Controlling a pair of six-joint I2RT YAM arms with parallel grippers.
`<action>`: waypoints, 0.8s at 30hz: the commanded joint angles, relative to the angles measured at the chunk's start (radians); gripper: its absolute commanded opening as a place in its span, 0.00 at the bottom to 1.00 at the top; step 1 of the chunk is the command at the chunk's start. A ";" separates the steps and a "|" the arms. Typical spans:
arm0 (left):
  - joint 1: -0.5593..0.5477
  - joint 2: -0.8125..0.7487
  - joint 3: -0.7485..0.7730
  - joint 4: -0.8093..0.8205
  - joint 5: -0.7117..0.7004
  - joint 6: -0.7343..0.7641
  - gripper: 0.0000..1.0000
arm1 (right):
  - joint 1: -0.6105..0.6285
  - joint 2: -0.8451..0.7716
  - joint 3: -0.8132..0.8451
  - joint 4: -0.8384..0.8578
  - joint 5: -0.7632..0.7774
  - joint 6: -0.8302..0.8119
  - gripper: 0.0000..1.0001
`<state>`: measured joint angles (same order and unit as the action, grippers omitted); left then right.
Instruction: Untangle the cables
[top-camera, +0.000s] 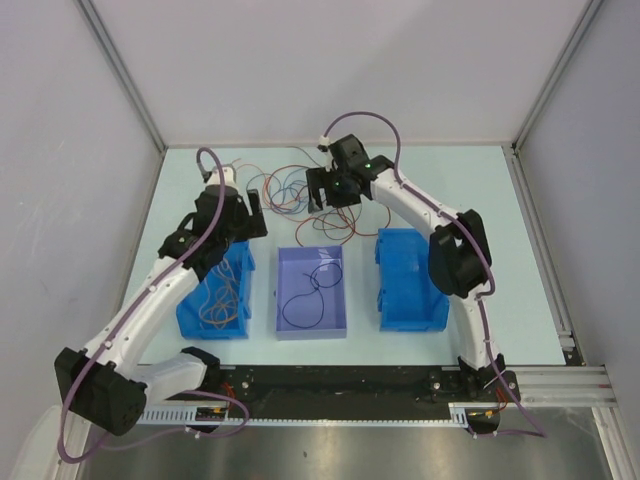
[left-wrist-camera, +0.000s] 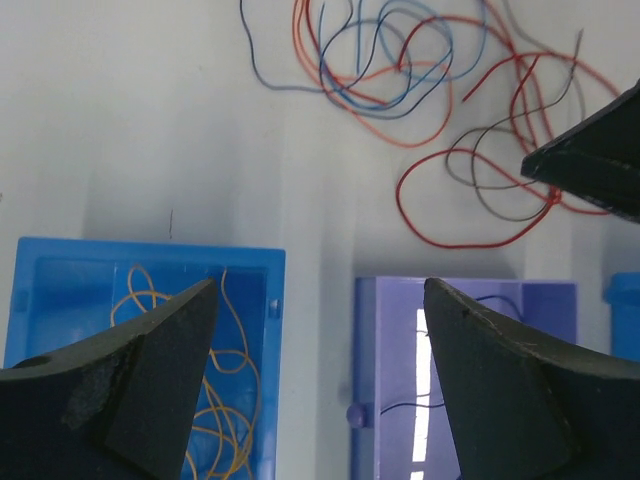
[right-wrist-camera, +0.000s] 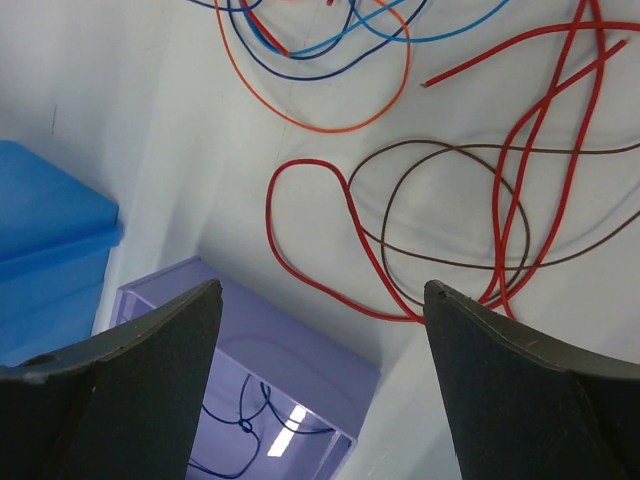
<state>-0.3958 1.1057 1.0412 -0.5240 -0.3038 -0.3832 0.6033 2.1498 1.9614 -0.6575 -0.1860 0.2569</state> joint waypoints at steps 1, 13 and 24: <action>0.012 -0.004 -0.046 0.036 0.017 0.021 0.89 | 0.018 0.034 0.086 -0.014 -0.030 0.007 0.86; 0.023 0.014 -0.075 0.061 0.051 0.030 0.89 | 0.010 0.206 0.293 -0.024 0.042 0.094 0.84; 0.023 -0.018 -0.087 0.064 0.060 0.033 0.88 | -0.026 0.350 0.413 0.070 0.072 0.188 0.72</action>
<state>-0.3790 1.1213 0.9558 -0.4881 -0.2573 -0.3710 0.5983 2.4722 2.3318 -0.6533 -0.1356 0.3923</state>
